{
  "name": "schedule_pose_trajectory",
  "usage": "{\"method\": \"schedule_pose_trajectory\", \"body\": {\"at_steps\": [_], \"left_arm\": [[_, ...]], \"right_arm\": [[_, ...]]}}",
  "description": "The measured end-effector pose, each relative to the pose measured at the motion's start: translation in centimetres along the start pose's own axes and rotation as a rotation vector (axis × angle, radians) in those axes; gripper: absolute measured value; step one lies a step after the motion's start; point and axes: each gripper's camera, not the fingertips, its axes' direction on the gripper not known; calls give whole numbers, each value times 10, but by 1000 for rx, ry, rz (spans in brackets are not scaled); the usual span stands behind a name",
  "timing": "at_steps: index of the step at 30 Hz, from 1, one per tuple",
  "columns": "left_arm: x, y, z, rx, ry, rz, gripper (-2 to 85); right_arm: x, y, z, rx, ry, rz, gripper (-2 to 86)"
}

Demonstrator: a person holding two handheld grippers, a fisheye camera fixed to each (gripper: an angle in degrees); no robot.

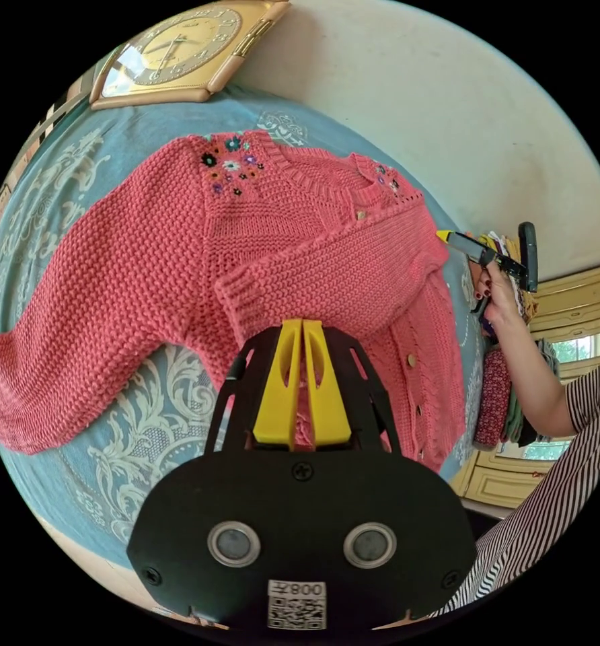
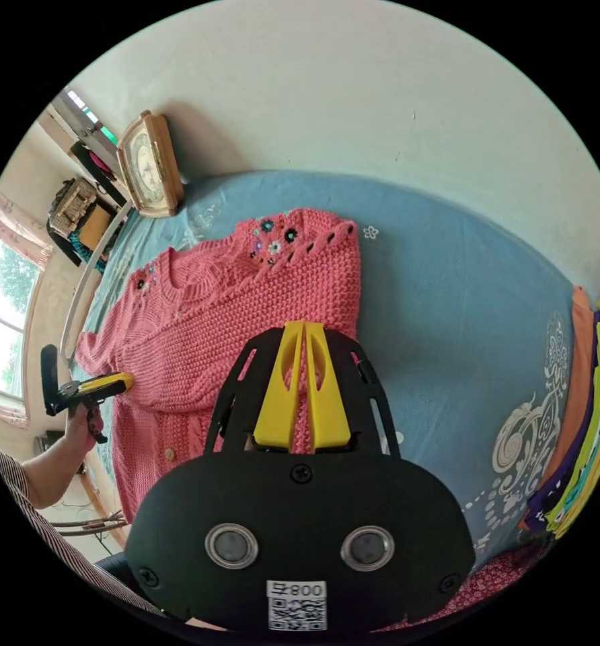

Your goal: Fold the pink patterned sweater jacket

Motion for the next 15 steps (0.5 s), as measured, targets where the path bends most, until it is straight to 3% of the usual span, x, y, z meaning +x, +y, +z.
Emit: {"method": "schedule_pose_trajectory", "body": {"at_steps": [5,8,12,15], "left_arm": [[-31,21,-16,28,85,-90,5],[-57,48,-41,129,173,-182,9],[-120,112,-88,323,256,-447,24],[-178,171,-132,523,207,-698,43]], "right_arm": [[-3,10,-7,16,60,-58,1],[-28,24,-21,64,-41,-154,1],[-69,33,-3,-25,-219,-314,1],[-103,41,25,-128,-319,-425,1]]}}
